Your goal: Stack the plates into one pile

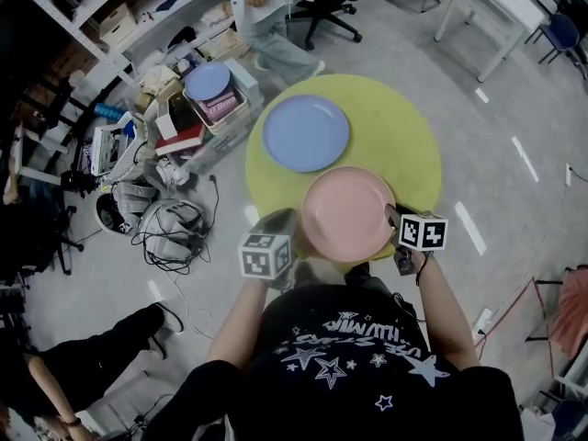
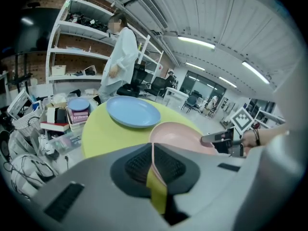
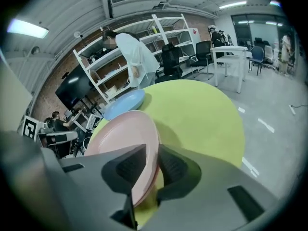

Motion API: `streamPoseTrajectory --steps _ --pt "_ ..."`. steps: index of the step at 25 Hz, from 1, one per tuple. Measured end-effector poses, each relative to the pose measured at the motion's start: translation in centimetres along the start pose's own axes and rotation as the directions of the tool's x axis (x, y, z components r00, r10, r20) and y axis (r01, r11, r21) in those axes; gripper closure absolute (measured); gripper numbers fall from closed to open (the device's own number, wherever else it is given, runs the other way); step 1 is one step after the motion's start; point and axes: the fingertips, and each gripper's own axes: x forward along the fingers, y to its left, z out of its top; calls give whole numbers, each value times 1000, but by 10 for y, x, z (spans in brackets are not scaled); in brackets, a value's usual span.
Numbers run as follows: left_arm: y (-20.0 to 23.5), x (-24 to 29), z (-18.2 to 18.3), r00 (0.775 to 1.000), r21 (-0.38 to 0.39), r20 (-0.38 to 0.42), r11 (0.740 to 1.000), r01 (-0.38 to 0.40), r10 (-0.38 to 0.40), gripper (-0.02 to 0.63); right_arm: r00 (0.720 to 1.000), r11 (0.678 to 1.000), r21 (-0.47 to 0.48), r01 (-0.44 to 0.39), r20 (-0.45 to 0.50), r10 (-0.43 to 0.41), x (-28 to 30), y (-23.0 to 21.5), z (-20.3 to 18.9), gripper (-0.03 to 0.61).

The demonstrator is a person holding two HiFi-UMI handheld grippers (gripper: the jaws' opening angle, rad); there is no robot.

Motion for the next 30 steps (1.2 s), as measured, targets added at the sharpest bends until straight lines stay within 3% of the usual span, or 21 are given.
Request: streamPoseTrajectory --steps 6,17,23,30 --pt "3 0 0 1000 -7 2 1000 1 -1 589 1000 999 -36 -11 -5 10 1 7 6 433" --pt "6 3 12 1000 -34 16 999 -18 18 589 998 1000 -21 1 62 0 2 -4 46 417" --pt "19 2 13 998 -55 22 997 -51 52 589 995 999 -23 -24 99 26 12 -6 80 466" --pt "30 2 26 994 -95 32 990 -100 103 589 994 993 -76 -88 61 92 41 3 126 512"
